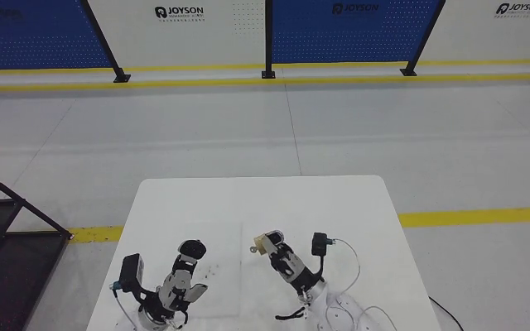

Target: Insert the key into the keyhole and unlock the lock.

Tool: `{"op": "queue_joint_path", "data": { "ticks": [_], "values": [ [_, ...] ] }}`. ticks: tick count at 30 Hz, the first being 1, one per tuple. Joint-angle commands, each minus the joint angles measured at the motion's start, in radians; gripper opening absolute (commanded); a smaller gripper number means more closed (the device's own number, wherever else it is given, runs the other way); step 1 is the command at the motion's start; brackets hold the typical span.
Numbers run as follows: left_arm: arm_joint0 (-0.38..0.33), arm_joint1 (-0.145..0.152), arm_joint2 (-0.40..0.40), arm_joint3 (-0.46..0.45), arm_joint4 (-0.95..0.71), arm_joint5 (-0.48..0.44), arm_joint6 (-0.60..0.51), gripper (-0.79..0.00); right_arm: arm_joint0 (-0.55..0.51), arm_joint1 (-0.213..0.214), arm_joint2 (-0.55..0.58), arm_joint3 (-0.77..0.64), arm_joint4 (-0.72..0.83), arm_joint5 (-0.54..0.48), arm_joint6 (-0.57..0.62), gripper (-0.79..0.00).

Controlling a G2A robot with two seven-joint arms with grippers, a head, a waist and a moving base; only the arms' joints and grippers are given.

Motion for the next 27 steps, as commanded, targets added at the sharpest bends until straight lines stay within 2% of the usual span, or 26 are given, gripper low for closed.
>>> {"op": "queue_joint_path", "data": {
  "ticks": [1,6,10,19,24,25,26,27],
  "values": [
    [0.024,0.013,-0.026,-0.006,-0.013,0.001,0.002,0.000,0.030,-0.008,-0.035,0.031,0.004,0.036,0.042,-0.785],
    [0.056,0.039,-0.097,0.003,-0.045,0.001,0.002,0.000,0.099,-0.036,-0.123,0.117,-0.010,0.113,0.091,-0.785],
    [0.055,0.043,-0.150,0.047,-0.071,0.010,0.010,0.000,0.161,-0.062,-0.188,0.195,0.011,0.161,0.142,-0.785],
    [0.053,0.041,-0.149,0.058,-0.084,0.006,0.007,0.000,0.260,-0.122,-0.325,0.354,0.020,0.236,0.251,-0.785],
    [0.053,0.041,-0.149,0.058,-0.084,0.006,0.007,0.000,0.291,-0.150,-0.380,0.415,-0.021,0.273,0.258,-0.785],
    [0.053,0.041,-0.149,0.058,-0.084,0.006,0.007,0.000,0.296,-0.154,-0.388,0.423,-0.031,0.280,0.256,-0.690],
    [0.053,0.041,-0.149,0.058,-0.084,0.006,0.007,0.000,0.301,-0.157,-0.395,0.430,-0.045,0.288,0.254,-0.533],
    [0.053,0.041,-0.149,0.058,-0.084,0.006,0.007,0.000,0.303,-0.161,-0.400,0.434,-0.052,0.291,0.248,-0.428]
  ]
}}
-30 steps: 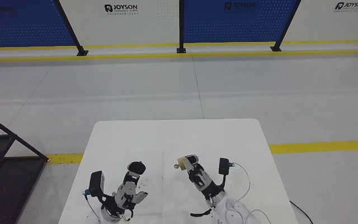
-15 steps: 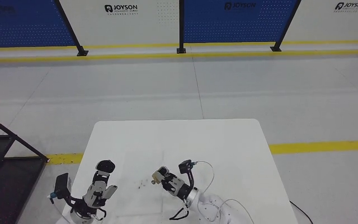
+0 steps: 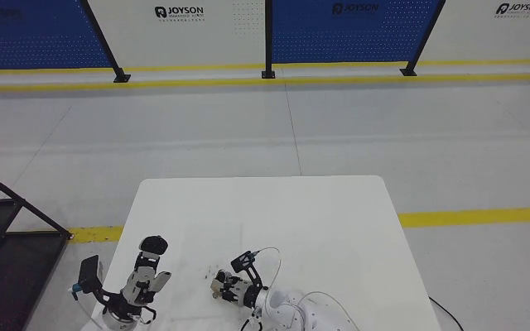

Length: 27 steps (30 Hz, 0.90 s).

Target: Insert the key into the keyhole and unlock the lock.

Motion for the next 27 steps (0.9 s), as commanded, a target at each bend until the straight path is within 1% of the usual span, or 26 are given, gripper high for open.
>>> {"op": "queue_joint_path", "data": {
  "ticks": [1,2,3,4,5,6,11,16,21,27],
  "values": [
    [0.000,0.000,0.000,0.000,0.000,0.000,0.000,0.000,0.004,-0.005,-0.009,0.009,-0.014,0.004,-0.010,-0.388],
    [0.000,0.000,0.000,0.000,0.000,0.000,0.000,0.000,0.006,-0.007,-0.012,0.012,-0.019,0.004,-0.014,-0.209],
    [0.000,0.000,0.000,0.000,0.000,0.000,0.000,0.000,0.007,-0.009,-0.013,0.014,-0.023,0.003,-0.017,-0.105],
    [0.000,0.000,0.000,0.000,0.000,0.000,0.000,0.000,0.008,-0.009,-0.013,0.014,-0.027,0.002,-0.021,-0.080],
    [0.000,0.000,0.000,0.000,0.000,0.000,0.000,0.000,0.009,-0.009,-0.012,0.012,-0.035,0.003,-0.024,-0.015],
    [0.000,0.000,0.000,0.000,0.000,0.000,0.000,0.000,0.009,-0.008,-0.011,0.010,-0.043,0.005,-0.028,0.000],
    [0.000,0.000,0.000,0.000,0.000,0.000,0.000,0.000,-0.003,0.004,0.005,-0.025,-0.092,0.023,-0.038,0.000],
    [0.000,0.000,0.000,0.000,0.000,0.000,0.000,0.000,-0.034,0.031,0.035,-0.097,-0.182,0.056,-0.040,0.000],
    [0.000,0.000,0.000,0.000,0.000,0.000,0.000,0.000,-0.093,0.075,0.089,-0.219,-0.303,0.088,-0.030,0.000],
    [0.000,0.000,0.000,0.000,0.000,0.000,0.000,0.000,-0.216,0.148,0.223,-0.437,-0.425,0.077,-0.009,0.000]
  ]
}}
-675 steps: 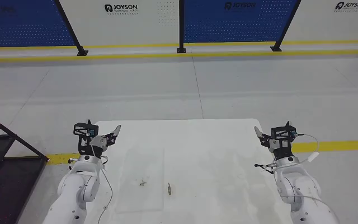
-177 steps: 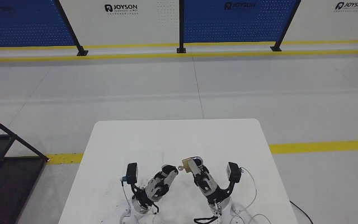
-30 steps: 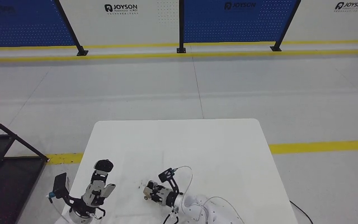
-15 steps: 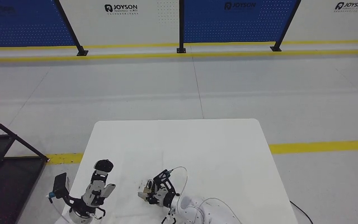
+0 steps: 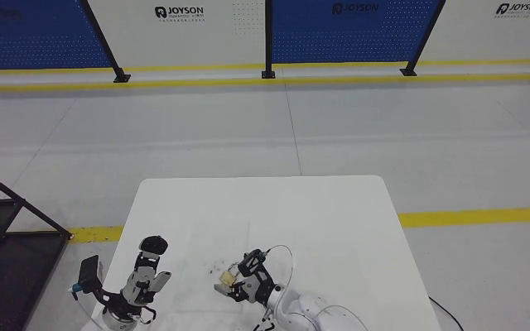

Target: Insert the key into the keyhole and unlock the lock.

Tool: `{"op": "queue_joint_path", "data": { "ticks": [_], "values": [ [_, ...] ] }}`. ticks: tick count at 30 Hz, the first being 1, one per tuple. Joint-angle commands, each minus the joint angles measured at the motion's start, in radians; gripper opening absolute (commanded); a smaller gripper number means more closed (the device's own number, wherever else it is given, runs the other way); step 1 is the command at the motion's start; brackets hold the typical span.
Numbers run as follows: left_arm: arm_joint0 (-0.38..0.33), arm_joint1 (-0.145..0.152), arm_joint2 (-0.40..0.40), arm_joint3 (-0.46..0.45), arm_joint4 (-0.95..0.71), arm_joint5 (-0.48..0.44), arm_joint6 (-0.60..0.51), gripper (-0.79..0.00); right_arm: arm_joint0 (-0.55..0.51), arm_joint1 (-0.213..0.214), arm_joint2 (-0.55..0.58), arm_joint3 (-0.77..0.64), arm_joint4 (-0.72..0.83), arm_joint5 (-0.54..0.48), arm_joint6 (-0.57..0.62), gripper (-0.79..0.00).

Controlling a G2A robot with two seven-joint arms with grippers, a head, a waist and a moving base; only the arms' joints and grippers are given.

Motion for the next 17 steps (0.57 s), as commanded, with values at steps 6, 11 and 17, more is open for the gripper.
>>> {"op": "queue_joint_path", "data": {
  "ticks": [6,11,17],
  "values": [
    [0.000,0.000,0.000,0.000,0.000,0.000,0.000,0.000,-0.179,0.078,0.221,-0.271,-0.086,-0.026,-0.009,0.000],
    [0.000,0.000,0.000,0.000,0.000,0.000,0.000,0.000,-0.326,0.120,0.403,-0.450,-0.088,-0.061,-0.056,0.000],
    [0.000,0.000,0.000,0.000,0.000,0.000,0.000,0.000,-0.382,0.129,0.478,-0.508,-0.047,-0.065,-0.171,0.000]
  ]
}}
